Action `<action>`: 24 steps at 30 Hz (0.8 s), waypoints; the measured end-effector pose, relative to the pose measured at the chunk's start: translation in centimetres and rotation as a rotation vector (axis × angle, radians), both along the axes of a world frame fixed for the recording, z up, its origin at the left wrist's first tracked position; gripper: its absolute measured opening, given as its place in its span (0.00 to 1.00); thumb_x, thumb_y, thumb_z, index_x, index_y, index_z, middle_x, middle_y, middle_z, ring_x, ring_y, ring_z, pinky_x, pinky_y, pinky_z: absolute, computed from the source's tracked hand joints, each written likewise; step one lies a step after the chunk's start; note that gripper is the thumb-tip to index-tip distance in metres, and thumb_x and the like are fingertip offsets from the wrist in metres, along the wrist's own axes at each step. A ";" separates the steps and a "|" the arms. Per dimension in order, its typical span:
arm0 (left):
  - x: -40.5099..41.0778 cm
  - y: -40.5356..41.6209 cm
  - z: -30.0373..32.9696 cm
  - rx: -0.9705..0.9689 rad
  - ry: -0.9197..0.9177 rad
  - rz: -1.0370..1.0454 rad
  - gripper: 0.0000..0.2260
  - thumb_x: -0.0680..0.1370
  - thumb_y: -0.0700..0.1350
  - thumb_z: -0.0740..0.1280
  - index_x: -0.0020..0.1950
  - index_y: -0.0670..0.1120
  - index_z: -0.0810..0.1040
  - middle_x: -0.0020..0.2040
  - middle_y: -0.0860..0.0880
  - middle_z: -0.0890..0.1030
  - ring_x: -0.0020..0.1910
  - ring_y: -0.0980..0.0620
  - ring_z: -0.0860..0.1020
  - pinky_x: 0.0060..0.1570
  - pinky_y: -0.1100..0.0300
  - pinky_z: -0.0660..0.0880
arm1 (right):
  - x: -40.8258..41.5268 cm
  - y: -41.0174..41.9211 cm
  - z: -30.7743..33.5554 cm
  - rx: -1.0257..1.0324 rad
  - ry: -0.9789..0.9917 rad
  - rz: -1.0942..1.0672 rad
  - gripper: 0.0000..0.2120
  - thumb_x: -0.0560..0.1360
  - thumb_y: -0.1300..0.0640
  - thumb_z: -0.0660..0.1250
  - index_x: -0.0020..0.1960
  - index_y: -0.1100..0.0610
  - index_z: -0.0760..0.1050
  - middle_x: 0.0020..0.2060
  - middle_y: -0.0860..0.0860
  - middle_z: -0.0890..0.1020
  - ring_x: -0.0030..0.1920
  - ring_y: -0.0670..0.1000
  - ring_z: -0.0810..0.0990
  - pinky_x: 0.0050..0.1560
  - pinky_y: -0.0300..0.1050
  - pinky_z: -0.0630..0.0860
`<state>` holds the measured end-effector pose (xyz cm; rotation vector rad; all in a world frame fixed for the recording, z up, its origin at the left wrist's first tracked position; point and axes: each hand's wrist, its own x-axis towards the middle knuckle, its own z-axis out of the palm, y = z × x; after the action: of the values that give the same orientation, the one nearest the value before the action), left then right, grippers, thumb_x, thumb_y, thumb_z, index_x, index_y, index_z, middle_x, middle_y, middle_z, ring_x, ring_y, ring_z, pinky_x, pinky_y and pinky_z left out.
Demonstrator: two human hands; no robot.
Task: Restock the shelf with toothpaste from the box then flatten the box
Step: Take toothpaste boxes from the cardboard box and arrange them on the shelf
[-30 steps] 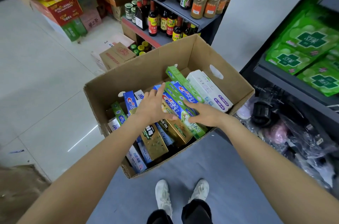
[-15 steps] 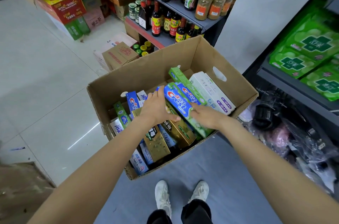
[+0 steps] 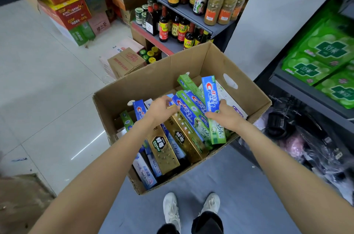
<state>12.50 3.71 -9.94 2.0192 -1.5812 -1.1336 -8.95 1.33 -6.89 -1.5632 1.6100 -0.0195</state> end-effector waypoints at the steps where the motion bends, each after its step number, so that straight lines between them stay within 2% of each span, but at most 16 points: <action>1: -0.2 -0.7 0.2 0.007 -0.009 0.018 0.24 0.79 0.52 0.64 0.71 0.42 0.66 0.66 0.43 0.74 0.60 0.47 0.75 0.55 0.58 0.70 | -0.1 0.0 -0.1 -0.012 -0.013 -0.036 0.20 0.76 0.50 0.66 0.56 0.58 0.59 0.38 0.49 0.73 0.34 0.44 0.73 0.28 0.37 0.65; 3: -0.9 -2.3 0.3 0.021 -0.020 0.021 0.25 0.80 0.49 0.63 0.73 0.42 0.62 0.67 0.41 0.72 0.58 0.45 0.76 0.56 0.55 0.71 | -0.4 0.0 -0.5 -0.026 -0.019 -0.083 0.20 0.76 0.50 0.66 0.55 0.59 0.60 0.36 0.49 0.72 0.34 0.43 0.73 0.29 0.36 0.65; 5: -1.6 -3.8 0.1 0.045 -0.059 -0.049 0.31 0.78 0.49 0.65 0.76 0.43 0.56 0.72 0.42 0.65 0.67 0.43 0.70 0.64 0.52 0.68 | -0.5 -0.1 -0.6 -0.014 -0.015 -0.094 0.20 0.76 0.49 0.66 0.55 0.59 0.59 0.36 0.48 0.72 0.34 0.43 0.73 0.29 0.36 0.65; 7: -2.2 -4.8 -0.1 0.061 -0.182 -0.181 0.36 0.76 0.52 0.67 0.77 0.44 0.53 0.75 0.43 0.60 0.73 0.43 0.61 0.69 0.48 0.63 | -0.5 -0.3 -0.6 -0.010 -0.004 -0.090 0.19 0.76 0.49 0.66 0.55 0.58 0.59 0.37 0.49 0.73 0.35 0.43 0.73 0.30 0.37 0.66; 9: -3.1 -5.6 -0.1 -0.017 -0.353 -0.323 0.36 0.75 0.57 0.66 0.77 0.47 0.54 0.76 0.46 0.60 0.74 0.44 0.58 0.71 0.47 0.58 | -0.4 -0.5 -0.3 -0.016 0.019 -0.082 0.19 0.76 0.50 0.65 0.54 0.58 0.59 0.36 0.49 0.72 0.35 0.43 0.72 0.30 0.37 0.65; 11: -4.4 -6.4 -0.1 -0.099 -0.474 -0.479 0.35 0.75 0.62 0.64 0.76 0.48 0.57 0.75 0.47 0.63 0.74 0.46 0.59 0.73 0.46 0.54 | -0.4 -0.7 -0.2 -0.021 0.040 -0.078 0.19 0.76 0.50 0.65 0.54 0.58 0.59 0.36 0.48 0.71 0.35 0.42 0.71 0.30 0.37 0.64; 14: -6.5 -7.6 0.0 0.013 -0.605 -0.745 0.38 0.71 0.68 0.64 0.74 0.48 0.63 0.72 0.48 0.67 0.73 0.45 0.61 0.72 0.40 0.49 | -0.6 -1.0 -0.5 -0.016 0.055 -0.093 0.19 0.76 0.50 0.65 0.55 0.59 0.59 0.38 0.50 0.71 0.35 0.44 0.70 0.30 0.39 0.64; 17: -7.6 -8.8 0.8 0.085 -0.716 -0.924 0.36 0.70 0.68 0.64 0.72 0.50 0.67 0.69 0.47 0.68 0.71 0.44 0.64 0.69 0.38 0.55 | -1.1 -1.1 -0.7 -0.006 0.033 -0.148 0.18 0.75 0.49 0.65 0.54 0.59 0.60 0.39 0.50 0.71 0.38 0.46 0.71 0.32 0.39 0.65; 20: -8.4 -9.2 1.6 0.059 -0.745 -1.009 0.34 0.70 0.66 0.66 0.71 0.50 0.67 0.64 0.46 0.71 0.67 0.45 0.67 0.62 0.45 0.64 | -1.7 -1.2 -1.0 0.008 -0.032 -0.229 0.19 0.75 0.50 0.66 0.55 0.59 0.61 0.46 0.52 0.74 0.46 0.50 0.73 0.40 0.42 0.69; 22: -8.7 -9.2 1.7 0.087 -0.750 -1.014 0.34 0.70 0.66 0.67 0.71 0.51 0.67 0.64 0.45 0.72 0.67 0.45 0.65 0.62 0.46 0.64 | -2.1 -1.1 -1.3 0.011 -0.093 -0.298 0.20 0.74 0.50 0.68 0.57 0.59 0.63 0.50 0.54 0.76 0.49 0.50 0.75 0.49 0.46 0.72; 24: -8.7 -9.2 1.6 0.142 -0.750 -1.013 0.33 0.70 0.65 0.68 0.71 0.52 0.67 0.65 0.45 0.70 0.69 0.45 0.63 0.64 0.45 0.62 | -2.4 -1.0 -1.2 0.000 -0.138 -0.348 0.22 0.73 0.50 0.68 0.59 0.59 0.65 0.51 0.53 0.77 0.49 0.50 0.76 0.53 0.48 0.73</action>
<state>3.77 -5.51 -8.39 1.7991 -3.1949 -0.7385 -11.31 0.38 -8.08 -1.2361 1.7502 -0.3085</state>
